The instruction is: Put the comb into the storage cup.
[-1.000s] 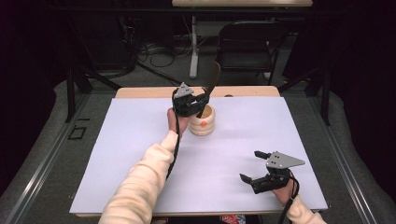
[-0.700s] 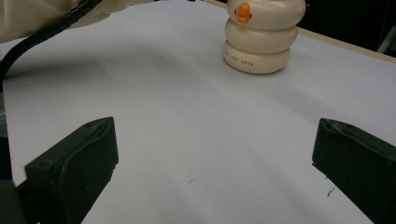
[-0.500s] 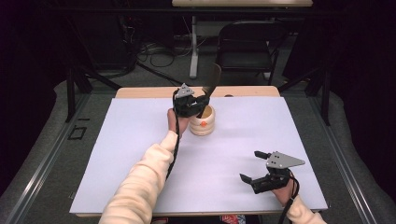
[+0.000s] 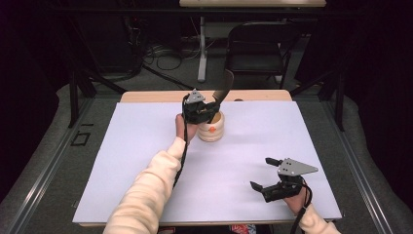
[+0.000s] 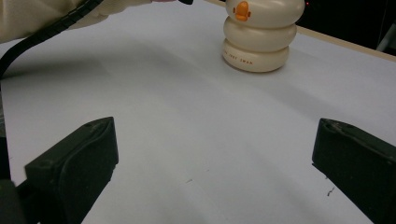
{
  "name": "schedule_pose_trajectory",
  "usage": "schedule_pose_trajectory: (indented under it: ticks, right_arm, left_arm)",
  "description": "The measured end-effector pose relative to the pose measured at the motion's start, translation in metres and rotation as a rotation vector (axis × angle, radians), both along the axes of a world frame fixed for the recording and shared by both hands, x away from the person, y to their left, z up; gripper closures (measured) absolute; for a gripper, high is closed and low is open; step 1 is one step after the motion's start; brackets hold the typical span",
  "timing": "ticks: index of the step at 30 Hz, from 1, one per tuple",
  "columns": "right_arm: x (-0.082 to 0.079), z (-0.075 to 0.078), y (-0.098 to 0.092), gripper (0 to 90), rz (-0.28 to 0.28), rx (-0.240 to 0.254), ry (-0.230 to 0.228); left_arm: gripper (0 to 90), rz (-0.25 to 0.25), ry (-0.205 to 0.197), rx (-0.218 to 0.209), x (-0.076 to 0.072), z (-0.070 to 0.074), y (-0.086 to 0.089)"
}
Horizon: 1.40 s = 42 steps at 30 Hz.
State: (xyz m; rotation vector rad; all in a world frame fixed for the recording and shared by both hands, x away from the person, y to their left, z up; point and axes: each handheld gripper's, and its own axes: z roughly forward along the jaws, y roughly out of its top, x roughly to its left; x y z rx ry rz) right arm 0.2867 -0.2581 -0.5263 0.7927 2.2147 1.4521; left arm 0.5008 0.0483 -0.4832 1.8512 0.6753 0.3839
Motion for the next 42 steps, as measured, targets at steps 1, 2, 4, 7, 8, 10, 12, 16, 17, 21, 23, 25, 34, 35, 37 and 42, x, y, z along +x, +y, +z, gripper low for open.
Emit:
schedule_pose_trajectory:
  ticks: [1, 2, 4, 7, 8, 10, 12, 16, 17, 21, 23, 25, 34, 35, 37, 42]
  right_arm:
    - [0.0000, 0.0000, 0.0000, 0.0, 0.000, 0.000, 0.000]
    - [0.0000, 0.0001, 0.0000, 0.0, 0.000, -0.001, 0.000]
    - [0.0000, 0.0000, 0.0000, 0.0, 0.000, -0.001, 0.000]
    - [0.0000, 0.0000, 0.0000, 0.0, -0.001, 0.000, 0.000]
    - [0.0000, 0.0000, 0.0000, 0.0, -0.001, 0.000, 0.000]
    - [0.0000, 0.0000, 0.0000, 0.0, 0.000, -0.001, 0.000]
    - [0.0000, 0.0001, 0.0000, 0.0, -0.001, -0.001, 0.000]
    - [0.0000, 0.0000, 0.0000, 0.0, -0.001, -0.001, 0.000]
    - [0.0000, 0.0000, 0.0000, 0.0, -0.001, -0.001, 0.000]
    - [0.0001, 0.0000, -0.0001, 0.0, -0.001, -0.001, 0.000]
    - [0.0001, 0.0000, -0.0002, 0.0, -0.001, -0.002, 0.000]
    - [0.0001, 0.0000, -0.0002, 0.0, -0.001, -0.001, 0.000]
    - [0.0000, 0.0000, -0.0001, 0.0, -0.002, -0.001, 0.001]
    - [0.0000, 0.0000, -0.0001, 0.0, -0.002, -0.001, 0.001]
    - [0.0000, 0.0000, -0.0002, 0.0, -0.002, -0.002, 0.001]
    - [0.0001, 0.0000, -0.0001, 0.0, -0.002, -0.002, 0.001]
  left_arm:
    - [72.5, 0.000, 0.001, 0.001, 0.0000, -0.0003, 0.0001]
    - [72.5, 0.000, 0.002, 0.004, 0.0002, -0.0004, 0.0005]
    - [72.5, -0.002, 0.005, 0.005, 0.0004, -0.0007, 0.0009]
    - [72.5, -0.002, 0.009, 0.005, 0.0002, -0.0013, 0.0008]
    - [72.5, -0.004, 0.011, 0.009, 0.0002, -0.0015, 0.0010]
    - [72.4, -0.005, 0.011, 0.011, 0.0002, -0.0019, 0.0009]
    - [72.5, -0.004, 0.013, 0.013, 0.0001, -0.0025, 0.0009]
    - [72.4, -0.007, 0.019, 0.024, 0.0007, -0.0036, 0.0006]
    - [72.4, -0.008, 0.020, 0.025, 0.0008, -0.0037, 0.0008]
    - [72.4, -0.009, 0.025, 0.026, 0.0006, -0.0042, 0.0008]
    - [72.5, -0.008, 0.026, 0.026, 0.0005, -0.0046, 0.0009]
    - [72.4, -0.007, 0.027, 0.026, 0.0005, -0.0050, 0.0014]
    - [72.5, -0.010, 0.033, 0.040, 0.0005, -0.0056, 0.0021]
    - [72.5, -0.012, 0.034, 0.043, 0.0004, -0.0057, 0.0021]
    - [72.4, -0.012, 0.037, 0.044, 0.0003, -0.0061, 0.0020]
    - [72.4, -0.014, 0.040, 0.051, 0.0003, -0.0067, 0.0018]
